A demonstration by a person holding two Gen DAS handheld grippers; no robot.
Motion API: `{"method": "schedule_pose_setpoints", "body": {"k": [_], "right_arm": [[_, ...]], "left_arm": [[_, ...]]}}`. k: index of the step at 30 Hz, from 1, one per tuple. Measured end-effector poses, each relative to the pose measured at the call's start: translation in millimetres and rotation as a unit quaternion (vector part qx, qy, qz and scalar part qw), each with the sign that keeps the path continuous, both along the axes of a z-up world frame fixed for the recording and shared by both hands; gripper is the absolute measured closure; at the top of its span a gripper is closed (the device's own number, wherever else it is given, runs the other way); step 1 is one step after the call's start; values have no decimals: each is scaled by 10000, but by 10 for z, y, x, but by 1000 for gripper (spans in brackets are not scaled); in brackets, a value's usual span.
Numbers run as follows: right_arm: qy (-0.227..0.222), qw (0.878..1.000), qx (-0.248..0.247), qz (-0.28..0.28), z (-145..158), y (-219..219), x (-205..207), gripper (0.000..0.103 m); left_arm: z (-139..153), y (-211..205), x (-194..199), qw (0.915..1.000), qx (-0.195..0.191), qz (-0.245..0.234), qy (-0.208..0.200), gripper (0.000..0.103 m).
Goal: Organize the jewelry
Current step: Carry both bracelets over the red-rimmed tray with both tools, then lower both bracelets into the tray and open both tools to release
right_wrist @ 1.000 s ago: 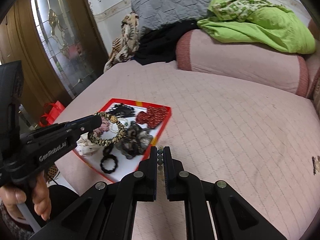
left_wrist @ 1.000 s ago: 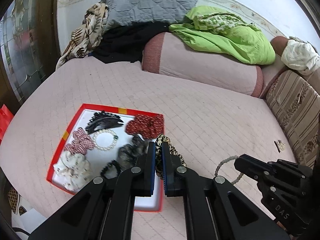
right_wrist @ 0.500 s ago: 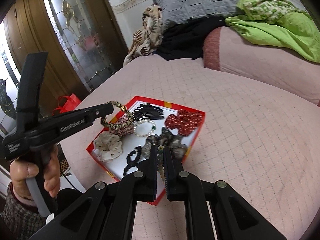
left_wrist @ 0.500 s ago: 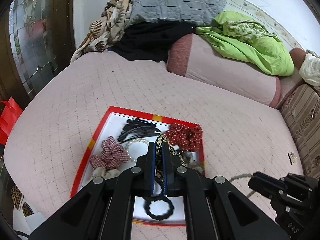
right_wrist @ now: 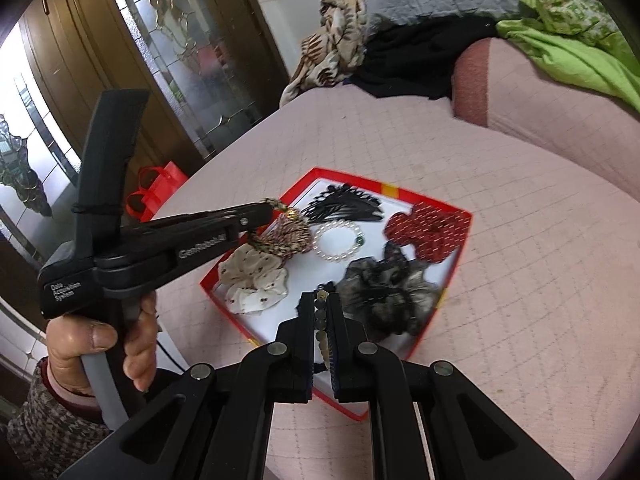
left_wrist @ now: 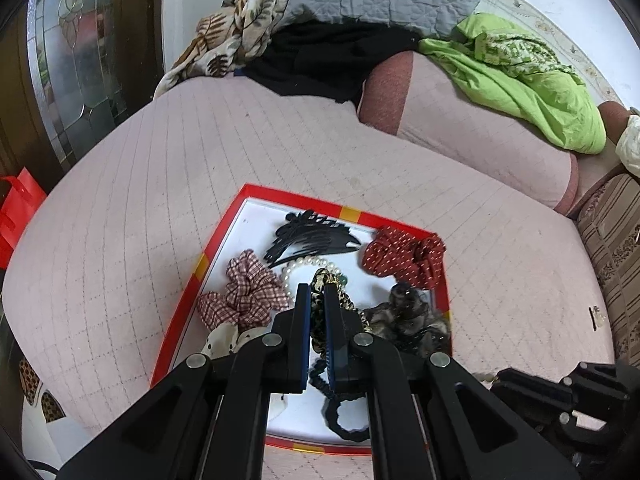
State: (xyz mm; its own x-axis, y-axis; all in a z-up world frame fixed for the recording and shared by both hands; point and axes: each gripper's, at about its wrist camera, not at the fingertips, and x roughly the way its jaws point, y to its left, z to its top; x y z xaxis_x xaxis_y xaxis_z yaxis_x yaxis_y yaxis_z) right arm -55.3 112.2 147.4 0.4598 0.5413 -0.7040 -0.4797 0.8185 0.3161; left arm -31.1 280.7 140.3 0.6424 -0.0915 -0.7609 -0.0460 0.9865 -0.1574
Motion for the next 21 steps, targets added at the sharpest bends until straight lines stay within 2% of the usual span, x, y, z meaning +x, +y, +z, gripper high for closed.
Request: {"method": "schedule_pose_setpoints", "body": {"k": [12,21], "right_arm": [[630,9980,12,-35,-510,179,237,96],[670,9974,-244,-50,-668,214,279,96]], "left_arm": [[-424,74,244,9992,42,112,370,97],[-600,30,365,9985,272,131,455,97]]}}
